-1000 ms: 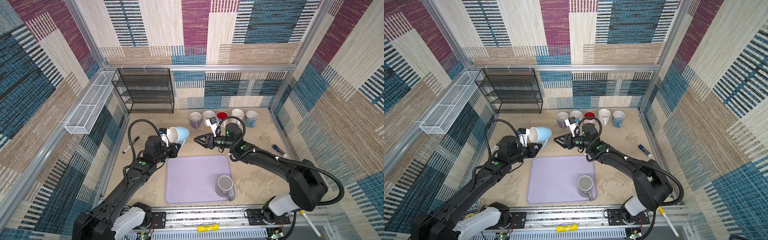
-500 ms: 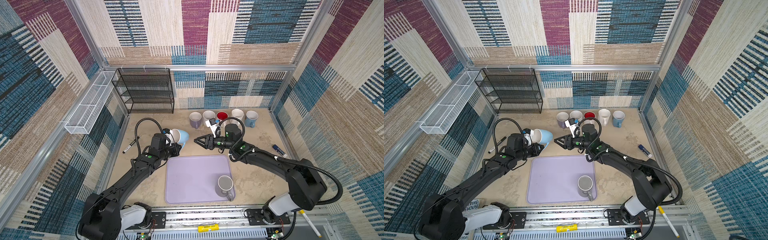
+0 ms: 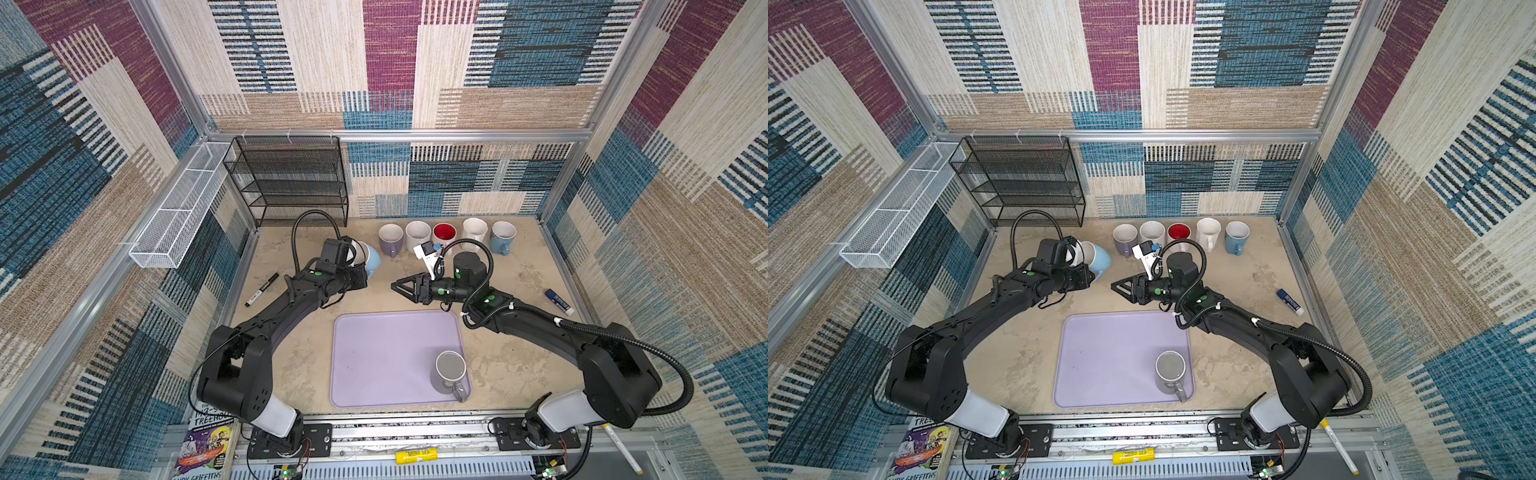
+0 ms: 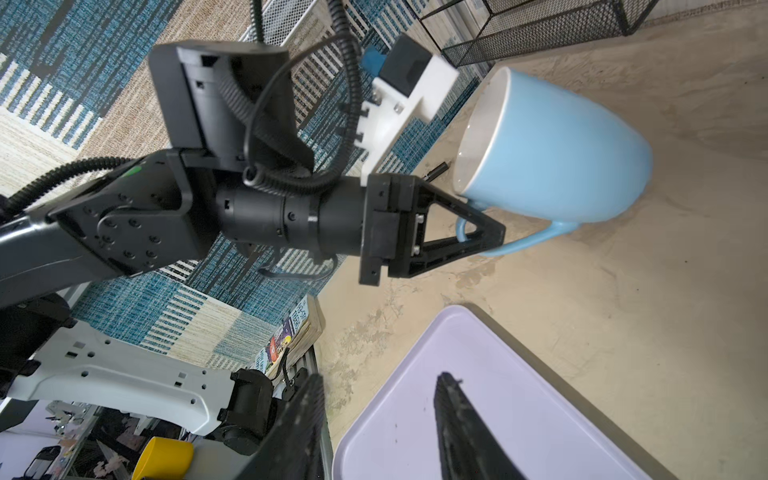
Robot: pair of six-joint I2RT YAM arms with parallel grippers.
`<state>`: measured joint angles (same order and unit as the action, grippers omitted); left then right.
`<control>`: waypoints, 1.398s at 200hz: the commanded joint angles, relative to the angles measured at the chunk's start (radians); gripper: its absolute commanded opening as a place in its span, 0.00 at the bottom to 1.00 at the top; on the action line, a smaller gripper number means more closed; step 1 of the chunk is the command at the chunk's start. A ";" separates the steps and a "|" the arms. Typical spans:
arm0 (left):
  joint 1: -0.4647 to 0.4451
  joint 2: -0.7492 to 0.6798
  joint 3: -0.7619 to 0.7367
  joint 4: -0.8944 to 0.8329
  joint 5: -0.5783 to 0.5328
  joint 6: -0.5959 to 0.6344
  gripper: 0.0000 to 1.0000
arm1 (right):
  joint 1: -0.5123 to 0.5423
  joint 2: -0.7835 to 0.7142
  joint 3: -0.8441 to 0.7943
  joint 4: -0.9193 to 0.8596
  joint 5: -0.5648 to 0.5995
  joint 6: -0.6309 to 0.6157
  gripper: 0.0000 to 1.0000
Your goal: Turn the mug right side up
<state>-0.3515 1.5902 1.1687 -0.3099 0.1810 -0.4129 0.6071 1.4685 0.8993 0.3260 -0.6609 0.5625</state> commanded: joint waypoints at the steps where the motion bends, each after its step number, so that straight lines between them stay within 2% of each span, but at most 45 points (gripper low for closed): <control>1: 0.000 0.044 0.081 -0.056 -0.030 0.061 0.00 | 0.000 -0.023 -0.007 -0.007 0.026 -0.023 0.47; 75: 0.019 0.240 0.321 -0.290 -0.155 0.105 0.00 | 0.000 -0.083 -0.061 -0.015 0.071 -0.029 0.46; 124: 0.032 0.344 0.470 -0.382 -0.215 0.099 0.00 | 0.000 -0.078 -0.080 0.007 0.049 -0.014 0.46; 198: 0.037 0.506 0.648 -0.464 -0.267 0.057 0.00 | 0.001 -0.101 -0.109 0.017 0.026 -0.008 0.47; 279: 0.036 0.642 0.810 -0.508 -0.248 0.043 0.00 | -0.001 -0.135 -0.083 -0.053 0.047 -0.051 0.47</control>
<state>-0.3164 2.2028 1.9213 -0.8009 -0.0490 -0.3557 0.6067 1.3399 0.8089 0.2745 -0.6247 0.5255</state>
